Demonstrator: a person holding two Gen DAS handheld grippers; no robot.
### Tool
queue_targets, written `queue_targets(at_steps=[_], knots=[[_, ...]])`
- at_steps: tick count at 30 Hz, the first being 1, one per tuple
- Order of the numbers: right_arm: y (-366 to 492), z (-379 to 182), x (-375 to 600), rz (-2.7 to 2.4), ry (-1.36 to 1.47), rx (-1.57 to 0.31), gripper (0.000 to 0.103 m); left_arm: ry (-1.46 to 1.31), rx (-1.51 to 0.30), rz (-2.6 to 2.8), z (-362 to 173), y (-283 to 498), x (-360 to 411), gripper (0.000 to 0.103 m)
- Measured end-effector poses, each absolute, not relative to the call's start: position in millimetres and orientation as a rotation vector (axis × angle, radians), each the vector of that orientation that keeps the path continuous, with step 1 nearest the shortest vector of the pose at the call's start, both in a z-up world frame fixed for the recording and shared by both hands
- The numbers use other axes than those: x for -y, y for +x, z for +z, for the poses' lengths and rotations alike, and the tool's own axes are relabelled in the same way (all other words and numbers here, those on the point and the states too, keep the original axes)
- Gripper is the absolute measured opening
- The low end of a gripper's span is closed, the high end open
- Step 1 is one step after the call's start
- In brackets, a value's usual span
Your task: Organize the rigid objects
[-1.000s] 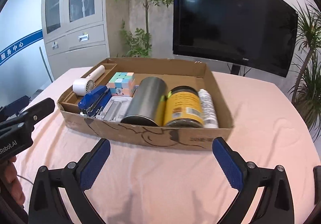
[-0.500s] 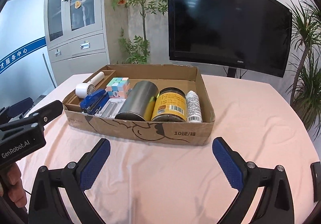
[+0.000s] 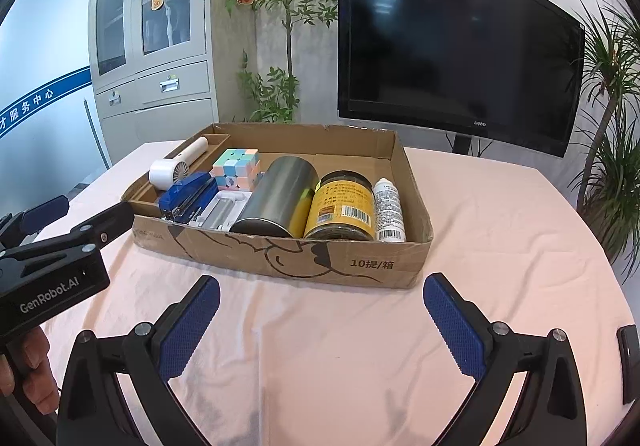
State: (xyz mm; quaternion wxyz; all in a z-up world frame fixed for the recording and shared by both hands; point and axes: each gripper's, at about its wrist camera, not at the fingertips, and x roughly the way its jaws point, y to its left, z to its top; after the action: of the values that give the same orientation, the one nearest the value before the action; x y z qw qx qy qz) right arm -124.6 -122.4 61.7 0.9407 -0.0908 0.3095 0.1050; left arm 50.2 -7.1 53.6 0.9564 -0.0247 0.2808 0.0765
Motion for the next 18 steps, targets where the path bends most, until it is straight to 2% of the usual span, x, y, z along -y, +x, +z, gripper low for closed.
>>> queue_targets(at_steps=[18], knots=[[-106, 49, 111, 0.193, -0.198, -0.654, 0.102, -0.050, -0.609, 0.119, 42, 70, 2, 0.092]])
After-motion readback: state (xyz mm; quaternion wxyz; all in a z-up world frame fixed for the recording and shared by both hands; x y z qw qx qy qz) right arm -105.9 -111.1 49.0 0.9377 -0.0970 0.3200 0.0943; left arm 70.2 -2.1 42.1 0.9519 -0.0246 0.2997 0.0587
